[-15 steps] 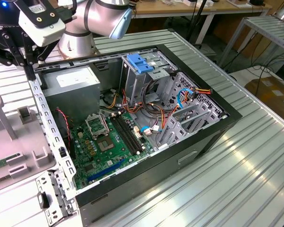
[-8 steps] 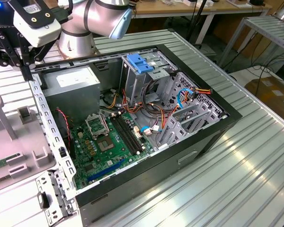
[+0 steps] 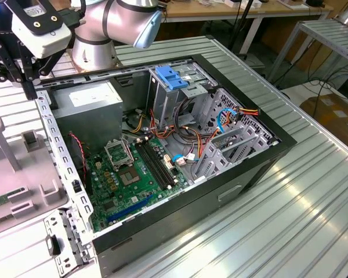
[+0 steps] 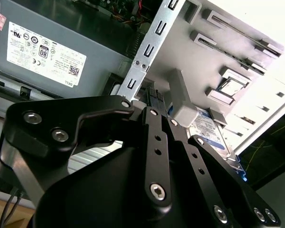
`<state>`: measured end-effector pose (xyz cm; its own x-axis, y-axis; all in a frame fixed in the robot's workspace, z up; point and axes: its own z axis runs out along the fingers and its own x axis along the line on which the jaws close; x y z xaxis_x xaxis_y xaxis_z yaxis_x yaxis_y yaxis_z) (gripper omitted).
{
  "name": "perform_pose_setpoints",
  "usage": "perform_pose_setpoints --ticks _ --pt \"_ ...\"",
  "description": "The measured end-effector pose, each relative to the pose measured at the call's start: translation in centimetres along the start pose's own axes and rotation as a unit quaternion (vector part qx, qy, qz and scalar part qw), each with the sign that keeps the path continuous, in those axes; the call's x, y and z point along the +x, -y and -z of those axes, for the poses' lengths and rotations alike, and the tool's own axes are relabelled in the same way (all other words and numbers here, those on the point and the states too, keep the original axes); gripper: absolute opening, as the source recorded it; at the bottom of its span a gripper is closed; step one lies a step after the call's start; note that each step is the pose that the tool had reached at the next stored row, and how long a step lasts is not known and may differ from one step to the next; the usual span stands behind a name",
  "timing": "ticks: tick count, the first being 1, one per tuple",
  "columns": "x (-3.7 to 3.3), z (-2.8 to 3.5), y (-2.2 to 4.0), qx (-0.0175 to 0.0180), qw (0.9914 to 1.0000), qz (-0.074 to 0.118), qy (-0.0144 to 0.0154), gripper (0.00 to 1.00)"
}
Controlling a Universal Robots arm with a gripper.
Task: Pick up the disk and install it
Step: 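Reach for the disk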
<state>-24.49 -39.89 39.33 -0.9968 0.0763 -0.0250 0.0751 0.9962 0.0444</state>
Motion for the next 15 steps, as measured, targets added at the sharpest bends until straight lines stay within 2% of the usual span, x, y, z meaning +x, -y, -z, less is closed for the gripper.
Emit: perform_pose_setpoints --ticks 15 --pt "1.39 0.04 0.11 0.0000 1.00000 0.000 0.0000 0.11"
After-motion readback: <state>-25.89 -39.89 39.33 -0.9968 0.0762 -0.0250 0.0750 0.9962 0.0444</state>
